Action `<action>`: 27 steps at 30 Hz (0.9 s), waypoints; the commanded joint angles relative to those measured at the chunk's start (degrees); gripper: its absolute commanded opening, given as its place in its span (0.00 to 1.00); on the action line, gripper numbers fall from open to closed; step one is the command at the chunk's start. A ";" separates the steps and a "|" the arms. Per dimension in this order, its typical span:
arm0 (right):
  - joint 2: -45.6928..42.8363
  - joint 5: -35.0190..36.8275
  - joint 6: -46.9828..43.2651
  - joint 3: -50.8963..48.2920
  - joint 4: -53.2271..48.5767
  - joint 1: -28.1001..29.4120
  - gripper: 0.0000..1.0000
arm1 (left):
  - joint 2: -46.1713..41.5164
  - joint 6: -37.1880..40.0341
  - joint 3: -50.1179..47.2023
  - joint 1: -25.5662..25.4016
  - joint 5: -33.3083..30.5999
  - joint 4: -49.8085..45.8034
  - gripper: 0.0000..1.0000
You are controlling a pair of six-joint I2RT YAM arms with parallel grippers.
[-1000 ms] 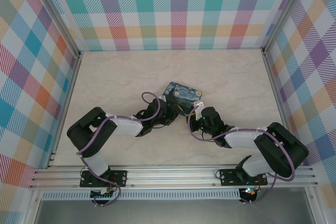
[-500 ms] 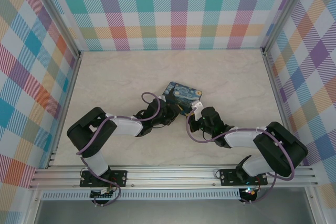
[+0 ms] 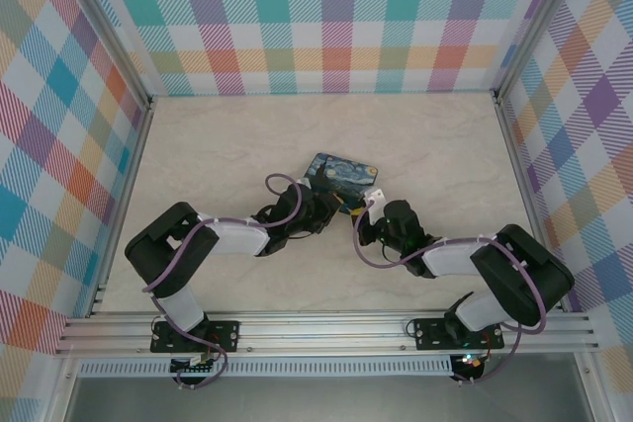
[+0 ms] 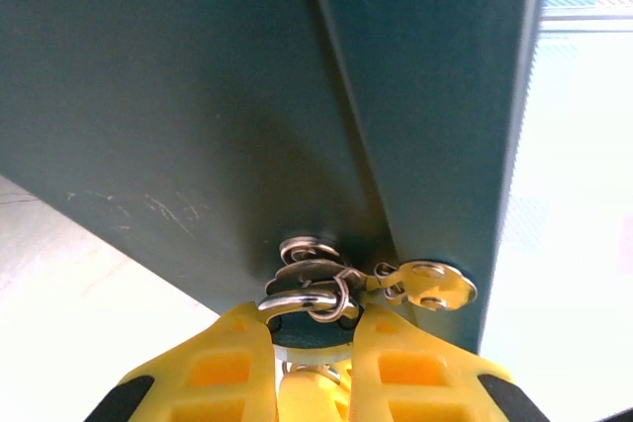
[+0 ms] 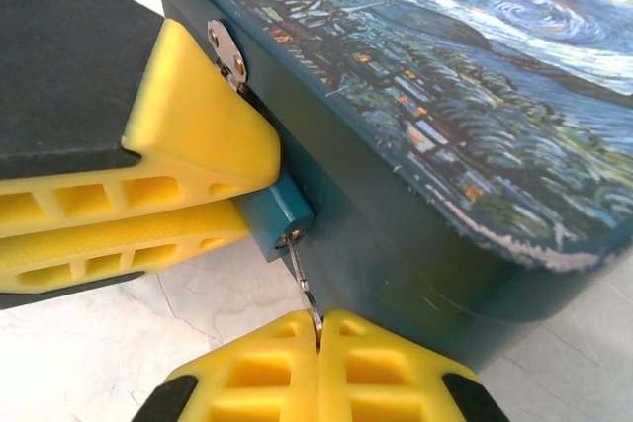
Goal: Unlock the padlock with the key
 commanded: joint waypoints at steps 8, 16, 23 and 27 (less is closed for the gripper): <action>-2.27 -7.89 0.56 1.02 8.94 -1.99 0.06 | -1.96 -4.56 1.33 -2.45 6.71 3.62 0.08; -2.71 -9.26 -0.13 1.42 10.22 -3.58 0.06 | -2.69 -2.76 2.12 -2.48 8.18 1.26 0.08; -3.68 -10.25 -1.33 2.81 7.93 -4.62 0.06 | -3.45 -0.56 1.35 -2.47 8.71 -1.07 0.08; -3.95 -10.13 -2.28 3.30 6.69 -4.76 0.06 | -3.23 -0.62 1.07 -2.41 8.92 -0.74 0.08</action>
